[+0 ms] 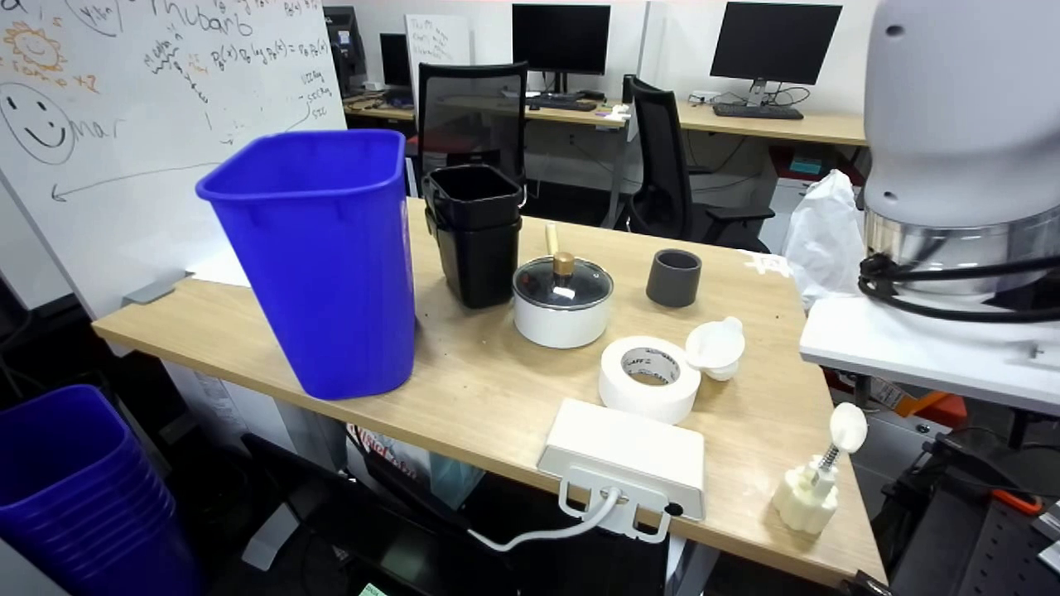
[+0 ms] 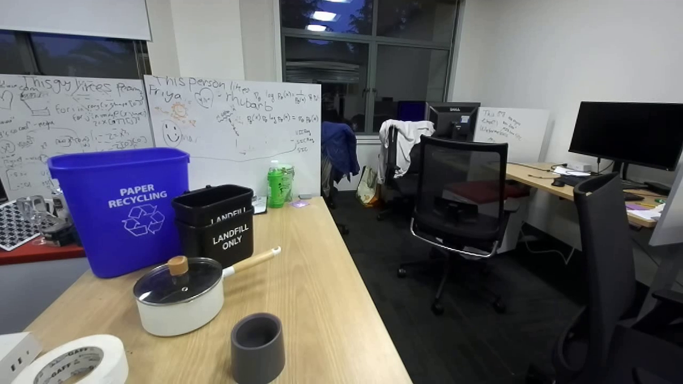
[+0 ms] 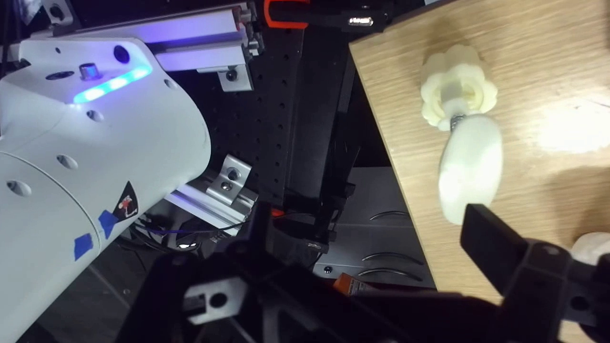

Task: Take the white stand and put it in the black bin

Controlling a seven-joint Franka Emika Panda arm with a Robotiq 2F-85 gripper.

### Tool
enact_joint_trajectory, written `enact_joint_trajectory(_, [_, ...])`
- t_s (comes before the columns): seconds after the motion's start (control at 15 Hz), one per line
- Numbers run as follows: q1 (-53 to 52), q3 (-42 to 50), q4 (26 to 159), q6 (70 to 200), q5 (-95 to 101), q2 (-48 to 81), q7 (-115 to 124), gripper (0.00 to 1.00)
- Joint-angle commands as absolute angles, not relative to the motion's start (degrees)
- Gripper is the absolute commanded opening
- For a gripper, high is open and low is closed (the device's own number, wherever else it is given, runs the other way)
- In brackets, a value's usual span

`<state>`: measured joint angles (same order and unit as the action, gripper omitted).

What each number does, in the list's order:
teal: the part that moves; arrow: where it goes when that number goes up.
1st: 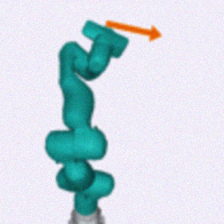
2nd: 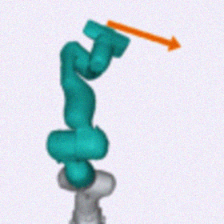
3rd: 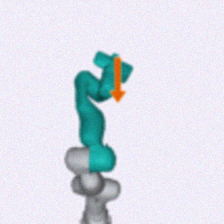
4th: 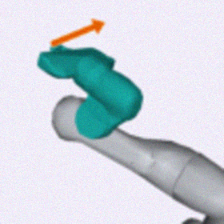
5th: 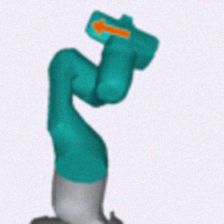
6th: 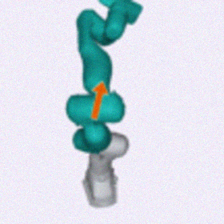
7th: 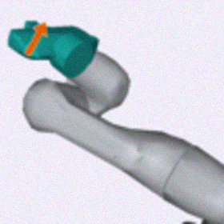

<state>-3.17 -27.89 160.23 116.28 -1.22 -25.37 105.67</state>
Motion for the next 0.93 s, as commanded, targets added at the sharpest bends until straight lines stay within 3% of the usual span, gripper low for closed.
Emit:
enact_joint_trajectory(0.0, [-5.9,-24.9,160.1,116.3,0.2,-24.6,107.0,1.00])
enact_joint_trajectory(0.87, [-7.0,-25.4,159.7,122.6,3.1,-23.0,113.3,1.00])
